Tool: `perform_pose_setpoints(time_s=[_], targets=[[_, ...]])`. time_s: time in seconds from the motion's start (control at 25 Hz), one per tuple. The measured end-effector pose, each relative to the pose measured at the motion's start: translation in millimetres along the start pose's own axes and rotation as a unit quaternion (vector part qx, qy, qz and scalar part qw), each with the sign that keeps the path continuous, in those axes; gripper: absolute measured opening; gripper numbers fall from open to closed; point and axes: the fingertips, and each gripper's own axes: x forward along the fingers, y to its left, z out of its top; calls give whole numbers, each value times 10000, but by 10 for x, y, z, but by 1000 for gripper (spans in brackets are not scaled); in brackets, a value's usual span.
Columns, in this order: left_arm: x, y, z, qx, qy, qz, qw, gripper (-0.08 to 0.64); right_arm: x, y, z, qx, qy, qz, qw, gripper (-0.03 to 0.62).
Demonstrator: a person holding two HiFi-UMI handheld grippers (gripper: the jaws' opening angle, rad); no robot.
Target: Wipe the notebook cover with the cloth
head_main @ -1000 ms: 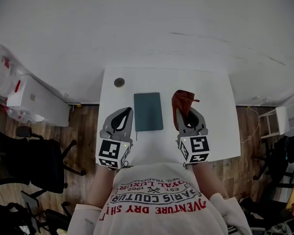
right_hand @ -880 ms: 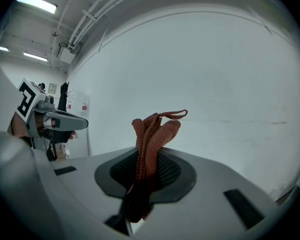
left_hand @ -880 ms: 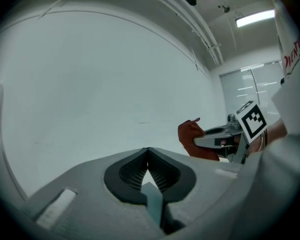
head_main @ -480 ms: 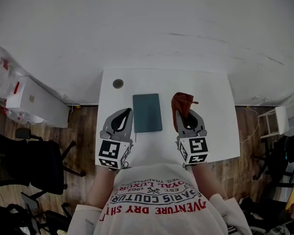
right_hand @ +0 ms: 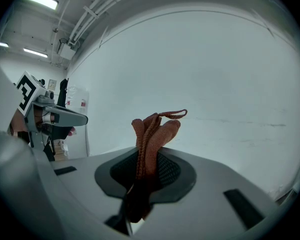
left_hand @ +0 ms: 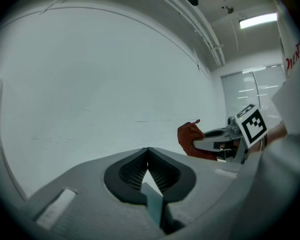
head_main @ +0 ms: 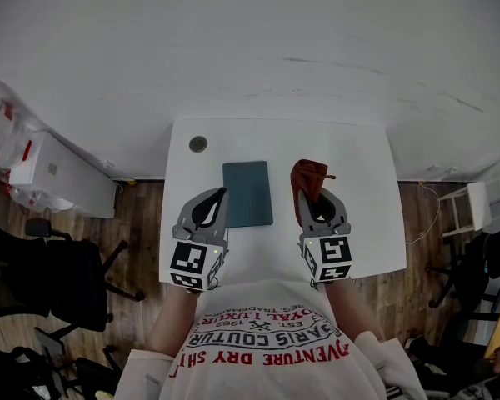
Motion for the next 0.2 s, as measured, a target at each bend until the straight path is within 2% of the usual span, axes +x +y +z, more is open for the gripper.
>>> perform_pose_setpoints(time_s=[0.2], targets=[[9, -55, 0, -23, 8, -33, 10000, 9, -15, -24, -6, 1, -31, 9, 10000, 72]])
